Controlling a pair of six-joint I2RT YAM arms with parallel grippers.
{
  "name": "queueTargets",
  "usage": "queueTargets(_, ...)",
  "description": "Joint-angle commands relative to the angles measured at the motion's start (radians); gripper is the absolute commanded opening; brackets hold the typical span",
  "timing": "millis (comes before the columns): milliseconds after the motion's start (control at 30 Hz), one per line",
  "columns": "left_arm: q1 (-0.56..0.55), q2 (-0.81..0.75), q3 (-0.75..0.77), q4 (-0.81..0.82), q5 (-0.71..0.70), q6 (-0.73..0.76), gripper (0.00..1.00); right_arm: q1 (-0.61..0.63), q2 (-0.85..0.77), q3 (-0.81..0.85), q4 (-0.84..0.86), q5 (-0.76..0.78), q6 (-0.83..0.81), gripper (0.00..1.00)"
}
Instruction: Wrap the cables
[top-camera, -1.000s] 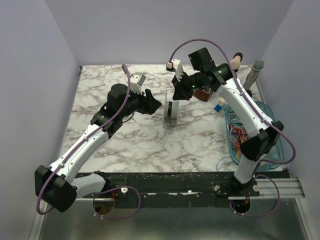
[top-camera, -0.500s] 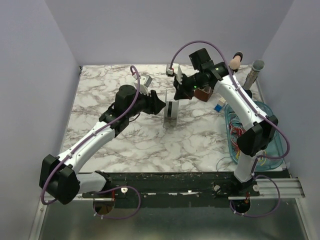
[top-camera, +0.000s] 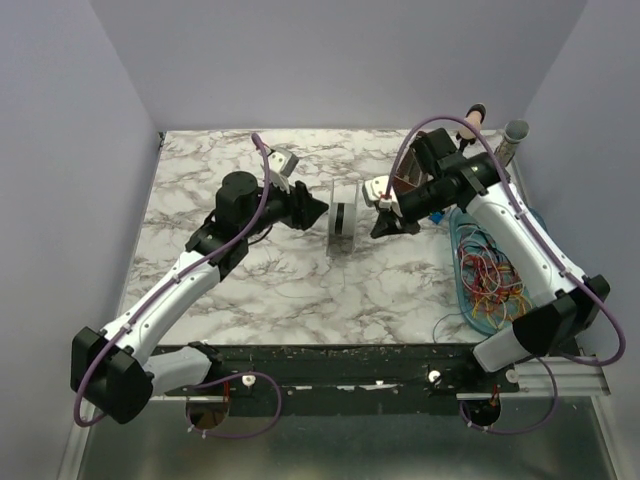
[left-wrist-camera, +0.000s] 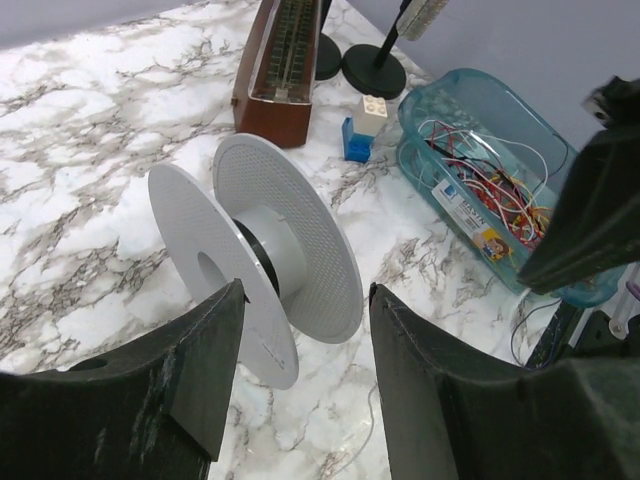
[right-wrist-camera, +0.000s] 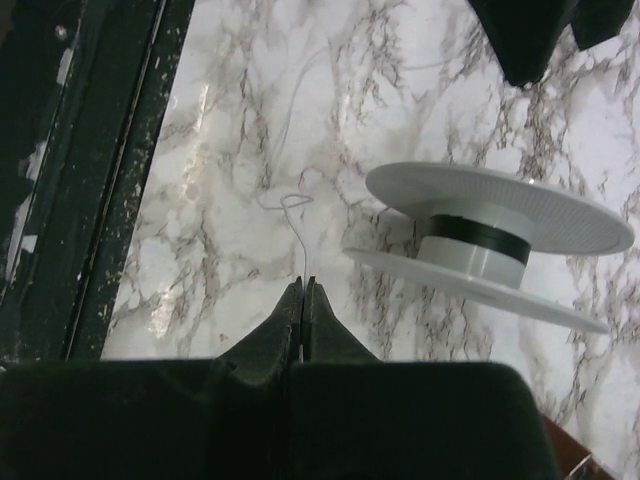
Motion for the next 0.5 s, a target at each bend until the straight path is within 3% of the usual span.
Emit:
queueTargets(0, 0.003, 0.010, -0.043, 0.055, -0.058, -0.059, 0.61, 0.002, -0.123, -0.113, -0.008, 0.112, -0.043, 0.01)
queueTargets(133, -0.012, 0.033, -0.077, 0.117, -0.080, -0.101, 0.64, 0.002, -0.163, -0.153, 0.083, 0.156, -0.023, 0.01)
queueTargets(300, -0.020, 0.064, -0.126, 0.217, -0.109, -0.205, 0.70, 0.002, -0.048, -0.075, 0.255, 0.056, -0.058, 0.01)
queueTargets(467, -0.020, 0.072, -0.144, 0.297, -0.110, -0.231, 0.75, 0.002, 0.082, 0.032, 0.280, 0.017, -0.107, 0.01)
